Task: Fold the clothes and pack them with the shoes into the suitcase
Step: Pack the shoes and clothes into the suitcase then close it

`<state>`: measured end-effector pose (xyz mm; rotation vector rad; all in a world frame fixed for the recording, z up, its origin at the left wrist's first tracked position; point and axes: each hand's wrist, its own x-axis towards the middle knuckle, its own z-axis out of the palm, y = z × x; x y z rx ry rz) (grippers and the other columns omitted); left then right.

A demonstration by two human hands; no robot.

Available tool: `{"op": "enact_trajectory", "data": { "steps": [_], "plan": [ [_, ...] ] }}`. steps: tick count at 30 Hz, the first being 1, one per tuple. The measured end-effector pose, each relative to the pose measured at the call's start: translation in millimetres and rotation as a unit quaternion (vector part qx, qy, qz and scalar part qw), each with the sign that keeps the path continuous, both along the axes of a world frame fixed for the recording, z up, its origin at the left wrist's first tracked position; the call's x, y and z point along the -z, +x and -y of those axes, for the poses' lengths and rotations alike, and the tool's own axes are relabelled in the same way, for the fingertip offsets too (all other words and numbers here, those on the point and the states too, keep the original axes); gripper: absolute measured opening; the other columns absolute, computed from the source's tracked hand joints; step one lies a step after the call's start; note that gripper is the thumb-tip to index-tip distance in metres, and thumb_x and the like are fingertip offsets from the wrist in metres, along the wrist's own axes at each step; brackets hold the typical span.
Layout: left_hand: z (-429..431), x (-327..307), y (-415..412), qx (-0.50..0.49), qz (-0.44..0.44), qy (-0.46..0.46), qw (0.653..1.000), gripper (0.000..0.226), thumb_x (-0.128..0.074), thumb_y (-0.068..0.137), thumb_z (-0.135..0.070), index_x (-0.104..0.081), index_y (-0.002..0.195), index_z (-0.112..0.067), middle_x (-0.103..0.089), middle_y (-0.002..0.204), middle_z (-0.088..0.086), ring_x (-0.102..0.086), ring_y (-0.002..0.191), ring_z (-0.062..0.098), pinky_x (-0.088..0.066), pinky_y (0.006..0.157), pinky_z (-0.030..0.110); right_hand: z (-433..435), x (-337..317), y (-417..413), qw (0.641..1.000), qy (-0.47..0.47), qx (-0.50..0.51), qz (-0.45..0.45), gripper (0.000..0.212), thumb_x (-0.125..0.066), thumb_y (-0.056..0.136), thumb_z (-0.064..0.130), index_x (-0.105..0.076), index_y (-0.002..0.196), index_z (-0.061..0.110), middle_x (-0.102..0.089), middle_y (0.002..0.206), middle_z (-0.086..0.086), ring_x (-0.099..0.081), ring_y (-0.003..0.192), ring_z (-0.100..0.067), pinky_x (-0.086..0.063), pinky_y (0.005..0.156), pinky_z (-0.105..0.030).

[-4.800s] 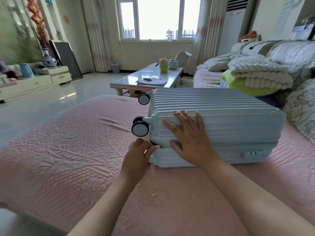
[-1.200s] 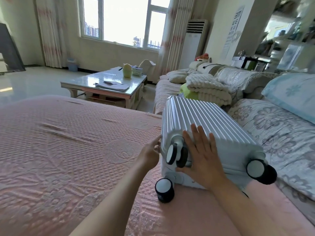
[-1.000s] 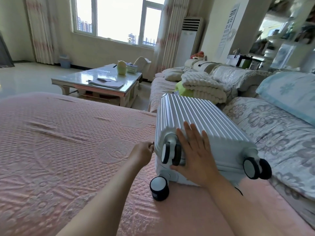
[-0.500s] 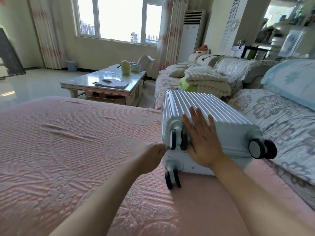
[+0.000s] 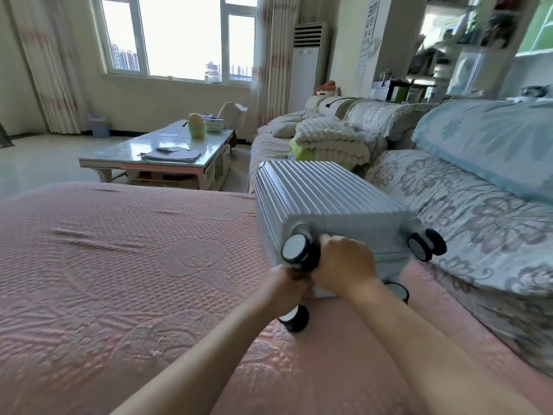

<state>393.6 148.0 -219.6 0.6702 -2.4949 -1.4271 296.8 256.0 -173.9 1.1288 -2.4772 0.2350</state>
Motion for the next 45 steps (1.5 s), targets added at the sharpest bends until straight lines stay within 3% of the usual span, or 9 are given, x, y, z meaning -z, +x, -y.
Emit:
{"op": "enact_trajectory", "data": {
  "steps": [3,5,9,13,19,23,28,36,45],
  "plan": [
    [-1,6,-6,0.002,0.028,-0.008,1.0,0.021,-0.063,0.063,-0.032,-0.072,0.074,-0.017,-0.074,0.08,0.003,-0.069,0.077,0.025,-0.056,0.067,0.038,-10,8,-8,0.977,0.083,0.038,0.193,0.034,-0.056,0.083,0.051,-0.071,0.096,0.023,-0.073,0.101,-0.003,-0.068,0.094,-0.028,-0.049,0.07,-0.031],
    [-8,2,-4,0.037,0.025,-0.034,0.998,0.008,-0.068,0.084,-0.018,-0.074,0.085,-0.015,-0.071,0.086,-0.002,-0.063,0.073,0.012,-0.049,0.063,0.02,-12,21,-11,0.927,-0.013,-0.007,0.375,0.04,-0.059,0.08,0.06,-0.075,0.088,0.024,-0.076,0.09,0.0,-0.072,0.08,-0.024,-0.06,0.069,-0.04],
    [4,-10,4,0.14,0.06,-0.184,0.971,0.028,-0.053,0.1,-0.017,-0.07,0.122,-0.023,-0.064,0.121,-0.01,-0.058,0.105,0.01,-0.04,0.087,0.016,-11,34,-19,0.877,-0.132,-0.028,0.462,0.036,-0.07,0.091,0.043,-0.068,0.07,0.013,-0.072,0.068,-0.008,-0.066,0.052,-0.024,-0.049,0.047,-0.028],
    [28,-54,21,0.084,0.161,-0.323,0.929,0.024,-0.054,0.096,-0.013,-0.073,0.108,-0.017,-0.07,0.109,0.001,-0.066,0.102,0.022,-0.054,0.088,0.033,-9,41,-19,0.892,-0.144,-0.057,0.424,0.04,-0.069,0.088,0.033,-0.055,0.055,0.018,-0.058,0.053,-0.005,-0.055,0.053,-0.02,-0.039,0.056,-0.03],
    [4,-122,0,-0.06,-0.138,-0.383,0.912,0.029,-0.047,0.094,-0.004,-0.067,0.112,-0.014,-0.065,0.116,0.006,-0.06,0.103,0.021,-0.051,0.087,0.035,-23,33,-17,0.971,-0.023,-0.09,0.222,0.037,-0.052,0.096,0.041,-0.058,0.069,0.016,-0.067,0.074,-0.001,-0.065,0.076,-0.024,-0.053,0.068,-0.035],
    [-23,-120,-53,0.087,-0.003,-0.446,0.891,0.061,-0.058,0.096,-0.03,-0.035,0.151,-0.021,-0.036,0.155,0.001,-0.032,0.143,0.022,-0.034,0.115,0.041,-44,36,-35,0.98,-0.006,-0.082,0.18,0.037,-0.046,0.101,0.043,-0.06,0.074,0.022,-0.072,0.082,0.0,-0.066,0.077,-0.02,-0.055,0.072,-0.037],
    [-24,-90,-81,0.048,0.069,-0.541,0.837,0.085,-0.06,0.091,-0.048,-0.013,0.157,-0.021,-0.026,0.159,0.001,-0.025,0.145,0.024,-0.023,0.118,0.042,-80,52,-73,0.992,-0.033,-0.014,0.123,0.036,-0.044,0.102,0.044,-0.062,0.079,0.023,-0.066,0.085,0.003,-0.064,0.079,-0.02,-0.05,0.067,-0.036],
    [-16,-79,-77,0.011,0.041,-0.538,0.842,0.08,-0.067,0.089,-0.038,-0.02,0.153,-0.028,-0.03,0.155,-0.003,-0.028,0.144,0.021,-0.028,0.117,0.039,-105,73,-95,0.986,-0.136,0.025,0.088,0.032,-0.049,0.103,0.04,-0.073,0.087,0.026,-0.072,0.084,0.004,-0.066,0.078,-0.02,-0.033,0.058,-0.031],
    [39,-97,-25,-0.042,0.125,-0.517,0.846,0.071,-0.073,0.085,-0.027,-0.032,0.143,-0.037,-0.041,0.149,-0.01,-0.044,0.134,0.017,-0.05,0.094,0.036,-111,82,-98,0.979,-0.185,-0.04,0.08,0.058,-0.031,0.092,0.058,-0.077,0.096,0.023,-0.075,0.09,-0.002,-0.069,0.078,-0.026,-0.052,0.061,-0.034]
  ]
}}
